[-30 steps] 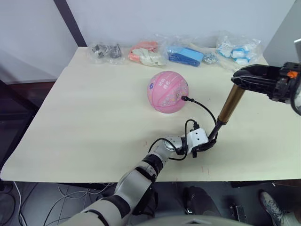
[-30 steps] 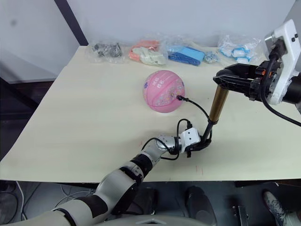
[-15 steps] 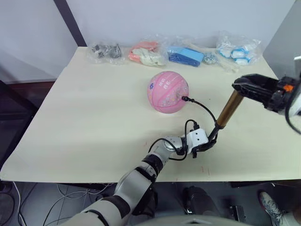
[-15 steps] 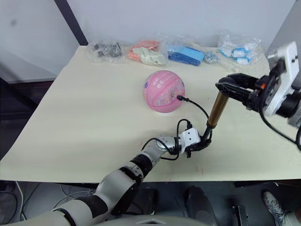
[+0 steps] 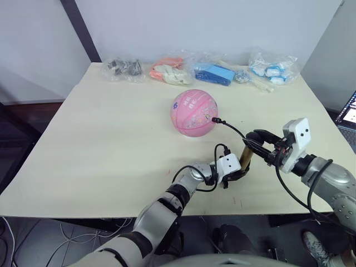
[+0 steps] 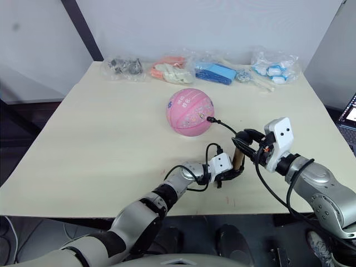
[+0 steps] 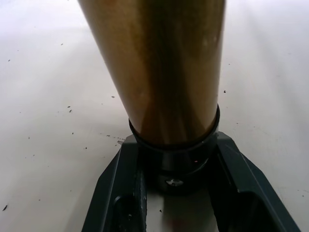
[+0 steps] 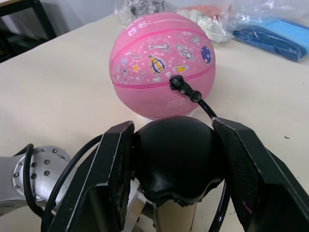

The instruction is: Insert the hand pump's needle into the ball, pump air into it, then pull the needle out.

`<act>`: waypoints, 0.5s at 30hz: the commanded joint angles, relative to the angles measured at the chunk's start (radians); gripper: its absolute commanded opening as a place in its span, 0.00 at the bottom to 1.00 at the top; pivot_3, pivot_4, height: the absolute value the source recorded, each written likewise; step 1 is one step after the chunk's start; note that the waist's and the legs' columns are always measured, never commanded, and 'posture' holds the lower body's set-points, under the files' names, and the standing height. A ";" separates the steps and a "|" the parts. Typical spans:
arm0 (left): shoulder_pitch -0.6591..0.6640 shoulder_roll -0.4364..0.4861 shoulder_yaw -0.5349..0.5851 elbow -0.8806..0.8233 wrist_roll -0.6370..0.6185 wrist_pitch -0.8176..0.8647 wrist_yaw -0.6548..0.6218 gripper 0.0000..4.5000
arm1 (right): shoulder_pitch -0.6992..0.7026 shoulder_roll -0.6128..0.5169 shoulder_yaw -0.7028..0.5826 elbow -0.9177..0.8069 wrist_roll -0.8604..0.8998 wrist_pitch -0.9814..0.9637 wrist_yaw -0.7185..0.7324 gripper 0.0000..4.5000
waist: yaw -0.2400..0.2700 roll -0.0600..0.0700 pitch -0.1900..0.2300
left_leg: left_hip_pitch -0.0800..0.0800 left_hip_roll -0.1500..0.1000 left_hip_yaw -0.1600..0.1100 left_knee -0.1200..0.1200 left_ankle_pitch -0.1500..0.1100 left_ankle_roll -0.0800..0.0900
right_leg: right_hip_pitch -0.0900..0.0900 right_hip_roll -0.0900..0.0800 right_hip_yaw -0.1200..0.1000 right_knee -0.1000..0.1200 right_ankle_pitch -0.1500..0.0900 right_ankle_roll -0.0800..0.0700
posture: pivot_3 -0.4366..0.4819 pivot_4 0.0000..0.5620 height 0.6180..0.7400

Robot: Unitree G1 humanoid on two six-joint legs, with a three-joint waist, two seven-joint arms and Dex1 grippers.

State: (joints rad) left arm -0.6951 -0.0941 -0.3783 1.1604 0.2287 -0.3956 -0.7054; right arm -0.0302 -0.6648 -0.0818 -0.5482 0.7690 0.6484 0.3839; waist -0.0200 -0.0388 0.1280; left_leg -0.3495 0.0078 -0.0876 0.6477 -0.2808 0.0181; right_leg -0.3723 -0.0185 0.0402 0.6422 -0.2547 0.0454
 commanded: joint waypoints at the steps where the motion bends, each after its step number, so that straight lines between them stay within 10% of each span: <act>1: 0.034 0.029 -0.028 0.066 0.051 0.033 -0.007 0.25 | -0.003 -0.048 -0.030 0.033 0.020 0.115 0.008 0.46 | 0.000 0.003 0.002 | 0.000 0.000 0.000 0.000 0.000 0.000 | 0.000 0.000 0.000 0.000 0.000 0.000 | 0.48 0.27 1.00; 15: 0.039 0.018 -0.030 0.070 0.053 0.033 -0.003 0.25 | -0.507 -0.376 -0.366 0.078 0.514 0.387 -0.070 0.46 | 0.007 0.018 0.026 | -0.018 -0.006 0.001 0.004 0.000 0.000 | -0.013 -0.011 0.001 -0.001 0.005 0.000 | 0.48 0.27 1.00</act>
State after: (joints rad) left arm -0.7043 -0.1155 -0.3762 1.1473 0.2221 -0.4154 -0.7129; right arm -0.4818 -1.0013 -0.3447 -0.4755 1.2845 1.0631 0.3494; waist -0.0130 -0.0210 0.1537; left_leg -0.3677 0.0010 -0.0867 0.6520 -0.2803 0.0183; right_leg -0.3852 -0.0309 0.0410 0.6409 -0.2497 0.0454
